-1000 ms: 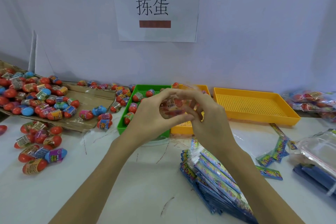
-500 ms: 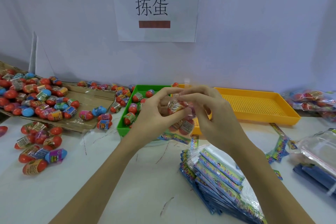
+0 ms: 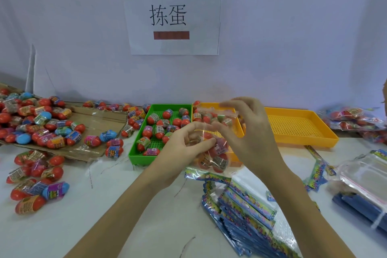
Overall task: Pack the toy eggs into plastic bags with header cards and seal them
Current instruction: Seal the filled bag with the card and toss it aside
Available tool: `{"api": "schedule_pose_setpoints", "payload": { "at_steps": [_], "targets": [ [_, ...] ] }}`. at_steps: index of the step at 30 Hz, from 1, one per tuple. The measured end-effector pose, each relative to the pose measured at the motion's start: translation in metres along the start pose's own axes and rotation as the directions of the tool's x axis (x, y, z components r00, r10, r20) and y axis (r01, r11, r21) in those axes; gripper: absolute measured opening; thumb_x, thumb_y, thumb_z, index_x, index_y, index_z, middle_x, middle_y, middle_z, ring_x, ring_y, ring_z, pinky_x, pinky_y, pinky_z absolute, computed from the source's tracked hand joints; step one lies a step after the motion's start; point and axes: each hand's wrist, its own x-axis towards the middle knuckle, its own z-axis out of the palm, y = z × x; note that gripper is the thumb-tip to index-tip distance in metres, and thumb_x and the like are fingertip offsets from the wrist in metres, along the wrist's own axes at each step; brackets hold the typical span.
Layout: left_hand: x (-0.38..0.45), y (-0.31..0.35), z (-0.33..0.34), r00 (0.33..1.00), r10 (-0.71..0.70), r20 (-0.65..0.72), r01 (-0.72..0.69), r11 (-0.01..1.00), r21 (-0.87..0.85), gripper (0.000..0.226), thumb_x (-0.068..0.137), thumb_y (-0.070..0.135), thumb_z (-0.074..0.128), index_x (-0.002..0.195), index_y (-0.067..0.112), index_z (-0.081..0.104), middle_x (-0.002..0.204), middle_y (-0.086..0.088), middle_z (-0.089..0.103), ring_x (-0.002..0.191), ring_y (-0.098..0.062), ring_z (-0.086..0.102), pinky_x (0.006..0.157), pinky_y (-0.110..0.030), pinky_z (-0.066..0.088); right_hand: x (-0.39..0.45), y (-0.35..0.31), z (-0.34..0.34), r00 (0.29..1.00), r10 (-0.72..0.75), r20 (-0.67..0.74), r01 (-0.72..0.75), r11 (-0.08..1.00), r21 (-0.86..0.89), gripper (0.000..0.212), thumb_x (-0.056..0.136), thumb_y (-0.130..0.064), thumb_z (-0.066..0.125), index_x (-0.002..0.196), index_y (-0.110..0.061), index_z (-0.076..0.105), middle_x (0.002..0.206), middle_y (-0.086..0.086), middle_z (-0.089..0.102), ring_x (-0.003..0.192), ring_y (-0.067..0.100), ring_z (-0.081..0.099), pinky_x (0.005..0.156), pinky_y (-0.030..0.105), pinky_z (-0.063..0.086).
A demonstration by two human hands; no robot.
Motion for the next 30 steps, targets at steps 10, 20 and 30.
{"api": "schedule_pose_setpoints", "payload": {
  "at_steps": [10, 20, 30],
  "targets": [
    [0.003, 0.001, 0.004, 0.964, 0.168, -0.208, -0.139, 0.979, 0.146, 0.022, 0.105, 0.023, 0.059, 0.108, 0.004, 0.069, 0.1, -0.006, 0.081, 0.09, -0.025, 0.079, 0.084, -0.03, 0.063, 0.002, 0.002, -0.005, 0.963, 0.238, 0.128, -0.265, 0.923, 0.278, 0.026, 0.096, -0.015, 0.072, 0.119, -0.024, 0.064, 0.09, 0.0, 0.073, 0.077, 0.015, 0.072, 0.075, 0.045, 0.06],
    [0.001, 0.001, 0.007, 0.953, 0.19, -0.234, -0.156, 0.975, 0.156, 0.019, 0.104, 0.02, 0.061, 0.108, 0.011, 0.078, 0.096, -0.006, 0.08, 0.085, -0.025, 0.079, 0.079, -0.028, 0.063, -0.007, 0.002, 0.013, 0.957, -0.287, -0.036, 0.274, 0.94, -0.205, 0.013, 0.092, -0.022, 0.078, 0.105, -0.02, 0.079, 0.123, 0.002, 0.066, 0.114, 0.026, 0.057, 0.097, 0.04, 0.044],
    [0.001, 0.0, 0.004, 0.959, 0.238, -0.154, -0.193, 0.945, 0.262, 0.019, 0.1, 0.008, 0.067, 0.112, 0.019, 0.076, 0.097, 0.002, 0.081, 0.091, -0.017, 0.078, 0.083, -0.023, 0.06, -0.009, 0.009, 0.016, 0.967, -0.251, -0.045, 0.238, 0.952, -0.193, 0.017, 0.09, -0.015, 0.078, 0.106, -0.011, 0.081, 0.103, 0.008, 0.069, 0.1, 0.028, 0.059, 0.086, 0.041, 0.054]
  ]
}}
